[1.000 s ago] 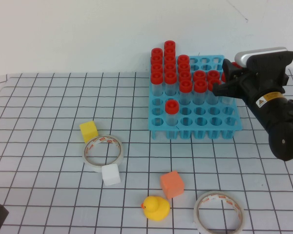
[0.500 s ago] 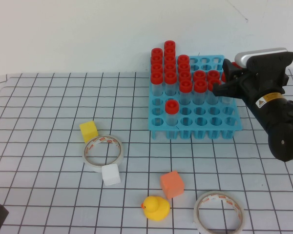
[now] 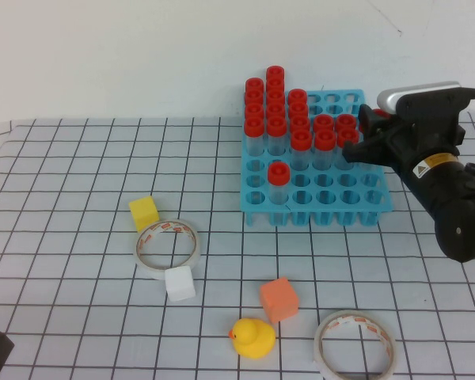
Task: Place the test tubes
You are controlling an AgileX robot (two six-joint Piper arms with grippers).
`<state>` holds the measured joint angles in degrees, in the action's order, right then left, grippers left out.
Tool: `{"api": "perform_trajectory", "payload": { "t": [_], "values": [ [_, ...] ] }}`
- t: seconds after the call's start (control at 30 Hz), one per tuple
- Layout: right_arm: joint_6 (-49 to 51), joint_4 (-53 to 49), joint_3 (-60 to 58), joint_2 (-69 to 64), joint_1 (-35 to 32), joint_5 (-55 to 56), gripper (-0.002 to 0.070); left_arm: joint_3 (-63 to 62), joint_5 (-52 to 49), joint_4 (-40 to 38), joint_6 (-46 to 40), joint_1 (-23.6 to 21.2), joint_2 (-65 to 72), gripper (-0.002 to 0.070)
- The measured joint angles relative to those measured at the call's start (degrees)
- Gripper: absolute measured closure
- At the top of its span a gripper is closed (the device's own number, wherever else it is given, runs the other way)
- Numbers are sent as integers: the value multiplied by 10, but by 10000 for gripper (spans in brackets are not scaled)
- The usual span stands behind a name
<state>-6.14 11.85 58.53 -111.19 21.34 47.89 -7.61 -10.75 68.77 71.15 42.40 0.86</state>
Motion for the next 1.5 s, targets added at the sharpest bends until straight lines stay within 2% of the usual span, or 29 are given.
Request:
{"api": "perform_trajectory", "payload": {
  "t": [0.4,0.63,0.9,1.0,1.17,1.2,1.33,1.5],
  "values": [
    [0,0,3,-29,0,-2,388,0,0,0,0,0,0,676],
    [0,16,4,-28,0,-4,274,0,0,0,0,0,0,676],
    [-32,20,-7,38,0,-21,261,0,0,0,0,0,0,677],
    [-34,12,-29,107,0,-46,315,0,0,0,0,0,0,677],
    [-34,-21,-81,245,0,-62,581,0,0,0,0,0,0,676],
    [-31,-28,-93,277,0,-68,615,0,0,0,0,0,0,676],
    [-2,-51,-128,405,0,-166,666,0,0,0,0,0,0,676],
    [33,-84,-167,558,0,-354,676,0,0,0,0,0,0,676]
  ]
}}
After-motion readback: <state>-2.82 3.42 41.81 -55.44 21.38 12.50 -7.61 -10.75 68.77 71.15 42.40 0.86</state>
